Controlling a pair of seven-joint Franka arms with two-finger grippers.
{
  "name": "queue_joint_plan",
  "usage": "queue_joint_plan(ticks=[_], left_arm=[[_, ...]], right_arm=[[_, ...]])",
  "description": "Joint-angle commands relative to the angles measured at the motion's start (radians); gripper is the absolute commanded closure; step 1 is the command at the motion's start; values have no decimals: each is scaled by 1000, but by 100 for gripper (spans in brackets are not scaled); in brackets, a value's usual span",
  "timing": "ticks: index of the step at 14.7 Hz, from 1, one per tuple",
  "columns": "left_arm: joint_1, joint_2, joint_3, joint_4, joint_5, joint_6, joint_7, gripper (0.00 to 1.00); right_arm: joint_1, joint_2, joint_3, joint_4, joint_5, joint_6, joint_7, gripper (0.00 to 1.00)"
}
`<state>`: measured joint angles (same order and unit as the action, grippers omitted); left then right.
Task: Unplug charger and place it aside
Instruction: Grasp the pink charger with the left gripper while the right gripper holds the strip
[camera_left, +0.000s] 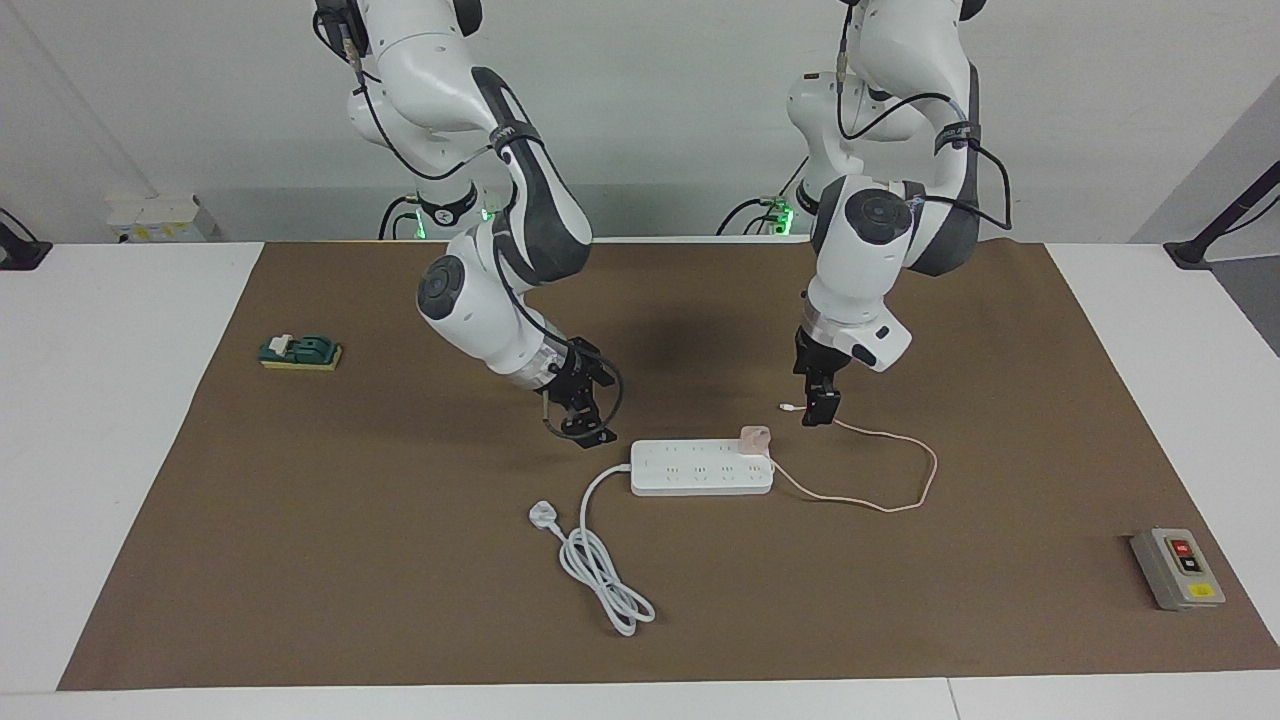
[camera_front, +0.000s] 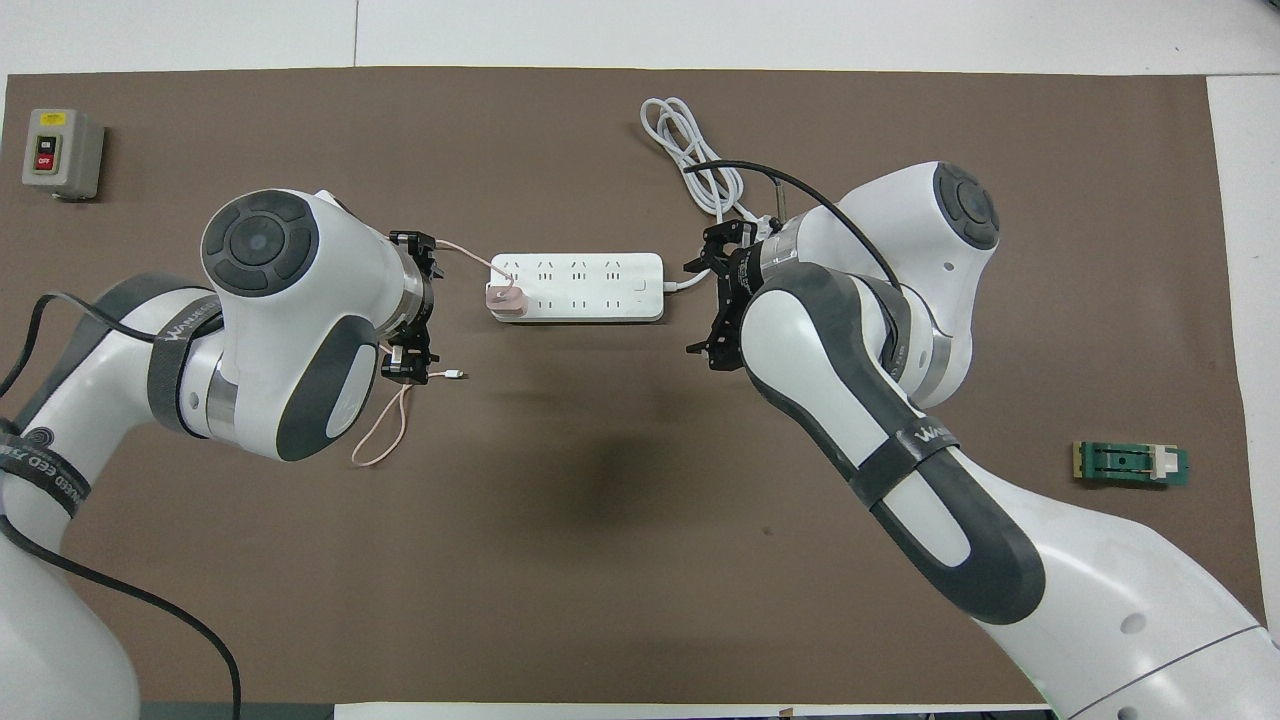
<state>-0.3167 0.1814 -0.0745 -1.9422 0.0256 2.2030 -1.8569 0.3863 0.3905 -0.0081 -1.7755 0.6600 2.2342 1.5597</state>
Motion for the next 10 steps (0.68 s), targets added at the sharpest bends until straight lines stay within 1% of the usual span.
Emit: queue_joint_plan(ticks=[1,3,4,5,6,10], left_arm=[[11,25,-1,-20,-9,78,-13,0],[8,62,-1,9,-10,80,-19,0],[4,97,1,43,-13,64,-24,0],[-1,148,1,86,-13,51,-39,0],[-2,164,1,100,-13,50,-45,0],[-12,181,1,114,-13,53,-45,0]], right_arm=[[11,53,-1,28,62,65,-24,0],[23,91,-1,53,75,88,-52,0],[28,100,-1,53,78,97,-81,0],[28,106,-1,53,81,100,-96,0],[28,120,-1,57,81,108,-108,0],[28,143,-1,68,85,113,-151,0]])
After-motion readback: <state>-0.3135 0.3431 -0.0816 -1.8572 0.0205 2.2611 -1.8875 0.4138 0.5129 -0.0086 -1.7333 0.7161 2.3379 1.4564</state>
